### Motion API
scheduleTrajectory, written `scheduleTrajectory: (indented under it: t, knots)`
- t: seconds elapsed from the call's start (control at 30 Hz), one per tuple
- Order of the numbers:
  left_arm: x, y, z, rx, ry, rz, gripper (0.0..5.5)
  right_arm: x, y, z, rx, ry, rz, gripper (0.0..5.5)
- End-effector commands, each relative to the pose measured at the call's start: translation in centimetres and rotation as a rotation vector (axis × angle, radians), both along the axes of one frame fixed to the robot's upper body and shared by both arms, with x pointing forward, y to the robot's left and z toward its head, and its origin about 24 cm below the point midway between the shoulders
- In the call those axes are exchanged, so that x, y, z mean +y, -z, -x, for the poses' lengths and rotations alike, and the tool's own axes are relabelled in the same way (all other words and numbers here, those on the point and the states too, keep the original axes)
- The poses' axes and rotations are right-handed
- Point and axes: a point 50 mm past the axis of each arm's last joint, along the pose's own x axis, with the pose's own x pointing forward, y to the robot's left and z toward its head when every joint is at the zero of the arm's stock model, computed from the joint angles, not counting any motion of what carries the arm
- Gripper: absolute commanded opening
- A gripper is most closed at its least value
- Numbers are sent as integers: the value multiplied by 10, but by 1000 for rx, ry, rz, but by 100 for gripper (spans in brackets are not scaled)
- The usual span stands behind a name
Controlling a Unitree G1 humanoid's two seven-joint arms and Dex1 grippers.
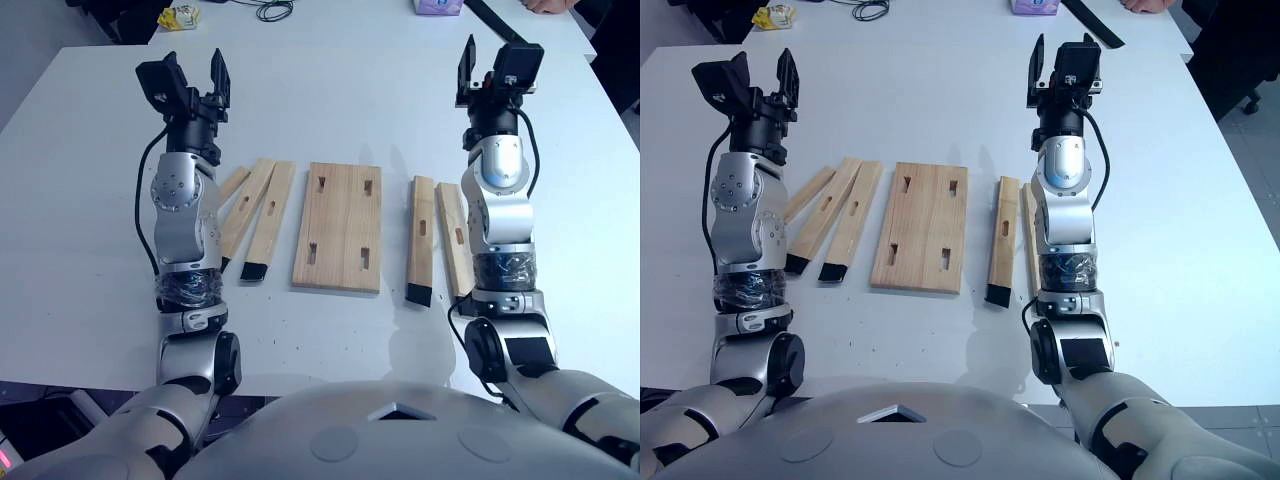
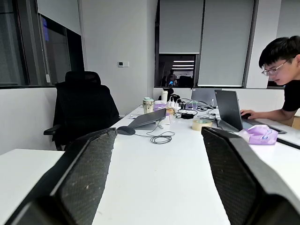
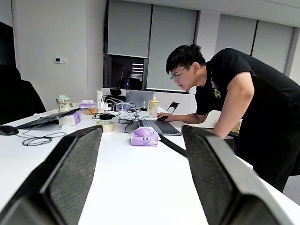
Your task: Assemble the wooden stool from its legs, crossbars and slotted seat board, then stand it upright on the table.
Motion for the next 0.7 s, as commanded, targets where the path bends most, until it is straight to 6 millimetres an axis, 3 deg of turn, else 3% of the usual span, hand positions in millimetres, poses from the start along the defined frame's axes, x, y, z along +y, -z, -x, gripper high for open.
scheduleTrajectory:
  t: [0.03, 0.3, 0.7]
  knots:
    - [-1, -5, -4, -32, -28, 12, 334, 2, -17, -10, -45, -21, 25, 311]
    - [-21, -3, -8, -38, -40, 68, 334, 10, -19, -12, -65, -49, 29, 311]
    - [-9, -10, -10, -51, -71, 44, 334, 13, -9, -10, -46, -41, -13, 311]
